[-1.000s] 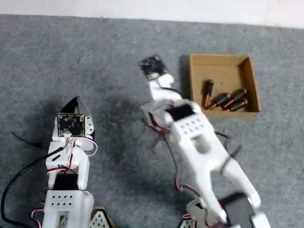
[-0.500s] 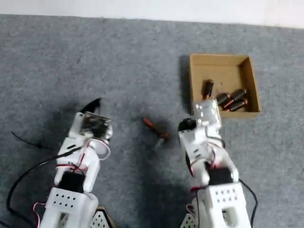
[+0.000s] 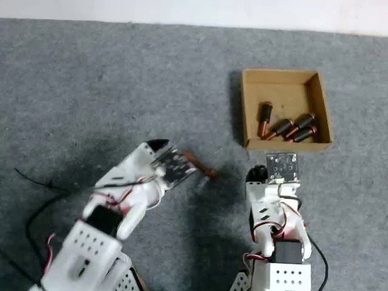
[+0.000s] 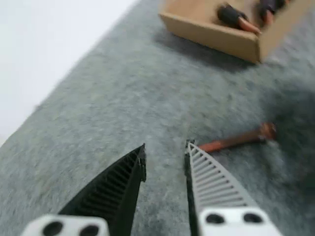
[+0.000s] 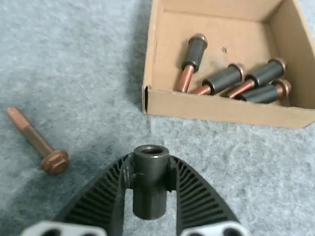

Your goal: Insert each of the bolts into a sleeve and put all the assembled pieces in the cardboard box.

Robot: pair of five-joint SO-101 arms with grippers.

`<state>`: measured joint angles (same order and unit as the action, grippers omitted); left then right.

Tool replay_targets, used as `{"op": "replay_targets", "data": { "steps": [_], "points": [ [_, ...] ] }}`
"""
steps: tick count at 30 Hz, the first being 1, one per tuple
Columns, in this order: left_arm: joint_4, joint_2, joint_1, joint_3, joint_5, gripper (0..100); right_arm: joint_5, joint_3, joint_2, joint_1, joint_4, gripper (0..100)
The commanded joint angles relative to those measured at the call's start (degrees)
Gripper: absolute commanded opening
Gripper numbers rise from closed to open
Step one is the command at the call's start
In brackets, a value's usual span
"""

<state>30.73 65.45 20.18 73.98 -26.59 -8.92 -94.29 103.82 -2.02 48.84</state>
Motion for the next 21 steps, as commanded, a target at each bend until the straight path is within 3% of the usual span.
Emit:
{"op": "replay_targets", "data": {
  "steps": [1, 7, 12, 21],
  "points": [
    [5.8, -22.1, 4.9, -17.5, -6.2, 14, -0.4, 0.6, 1.5, 0.8, -0.4, 0.5],
    [20.7, -47.0, 12.4, -39.7, -14.9, 14, -0.6, 0.6, 1.5, 0.9, -2.0, 0.5],
    [31.2, -62.1, 14.1, -52.9, -24.5, 14, -0.8, -0.5, 1.5, 0.9, -3.5, 0.5],
    [33.1, -80.0, 10.2, -65.2, -31.0, 14, -0.8, -0.6, 1.5, 0.9, -3.6, 0.5]
  ]
}}
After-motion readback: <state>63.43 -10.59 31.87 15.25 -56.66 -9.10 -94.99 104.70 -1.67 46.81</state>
